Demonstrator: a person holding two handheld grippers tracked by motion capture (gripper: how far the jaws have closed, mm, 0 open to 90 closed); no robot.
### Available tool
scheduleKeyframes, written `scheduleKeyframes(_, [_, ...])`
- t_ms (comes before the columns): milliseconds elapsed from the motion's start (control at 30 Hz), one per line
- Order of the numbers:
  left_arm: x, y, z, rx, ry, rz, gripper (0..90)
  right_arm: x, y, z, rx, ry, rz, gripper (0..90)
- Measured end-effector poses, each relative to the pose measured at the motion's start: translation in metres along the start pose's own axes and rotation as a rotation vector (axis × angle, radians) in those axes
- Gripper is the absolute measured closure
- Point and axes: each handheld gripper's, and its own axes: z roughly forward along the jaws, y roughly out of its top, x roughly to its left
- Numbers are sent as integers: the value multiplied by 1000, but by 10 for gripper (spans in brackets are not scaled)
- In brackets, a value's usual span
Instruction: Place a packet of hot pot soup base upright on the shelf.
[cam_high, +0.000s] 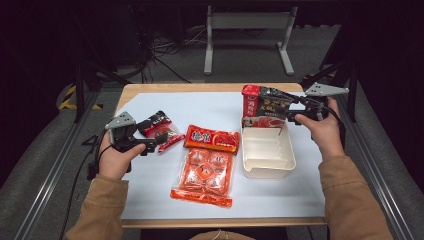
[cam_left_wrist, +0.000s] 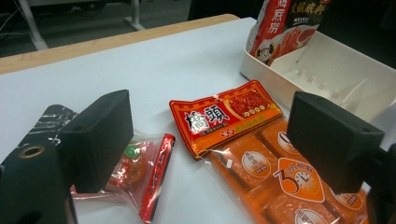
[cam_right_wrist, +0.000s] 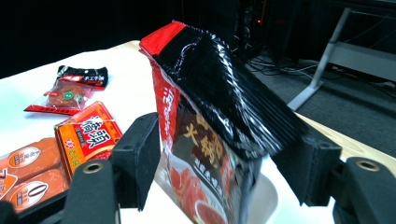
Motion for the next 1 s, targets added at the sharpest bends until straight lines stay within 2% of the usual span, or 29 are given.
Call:
scheduleKeyframes(233, [2, 3, 2, -6, 13, 9, 148, 3, -3, -21, 1, -37, 10, 301])
scheduleKeyframes(367, [3, 4, 3, -5, 11, 6, 163, 3, -6, -31, -18, -42, 27, 301])
scheduleKeyframes(533, [2, 4, 7, 2, 3, 22, 178, 9, -10, -43, -12, -32, 15, 331])
scheduleKeyframes(700, [1, 4, 9, 6, -1, 26, 178, 14, -12, -51, -14, -7, -3, 437])
scheduleKeyframes(1000, [-4, 5, 17, 19, -7, 39, 176, 32, -21, -58, 14, 8, -27, 449])
